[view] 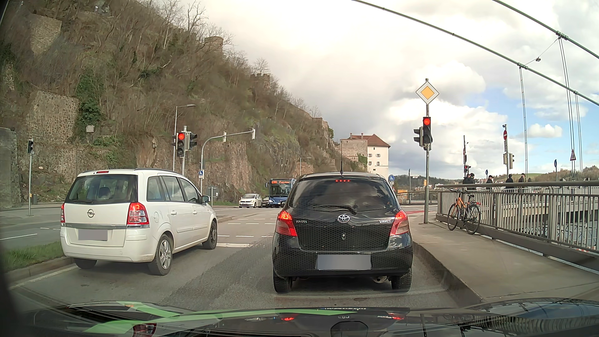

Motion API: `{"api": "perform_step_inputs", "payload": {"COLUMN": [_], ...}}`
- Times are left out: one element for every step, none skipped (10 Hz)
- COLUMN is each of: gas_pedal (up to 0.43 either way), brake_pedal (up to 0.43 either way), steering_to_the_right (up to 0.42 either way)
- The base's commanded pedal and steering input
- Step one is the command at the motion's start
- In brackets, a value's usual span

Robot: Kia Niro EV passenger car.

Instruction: Follow the waypoints while adhering to traffic rules and regulations

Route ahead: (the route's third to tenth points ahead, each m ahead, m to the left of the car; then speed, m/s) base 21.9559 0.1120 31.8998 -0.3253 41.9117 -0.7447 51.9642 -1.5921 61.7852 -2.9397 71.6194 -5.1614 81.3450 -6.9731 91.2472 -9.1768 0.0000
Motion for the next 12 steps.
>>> {"api": "perform_step_inputs", "payload": {"gas_pedal": [0.0, 0.0, 0.0, 0.0, 0.0, 0.0, 0.0, 0.0, 0.0, 0.0, 0.0, 0.0], "brake_pedal": [0.372, 0.372, 0.372, 0.366, 0.366, 0.366, 0.366, 0.366, 0.366, 0.366, 0.372, 0.366], "steering_to_the_right": [0.01, 0.01, 0.01, 0.01, 0.01, 0.01, 0.01, 0.01, 0.01, 0.01, 0.01, 0.01]}}
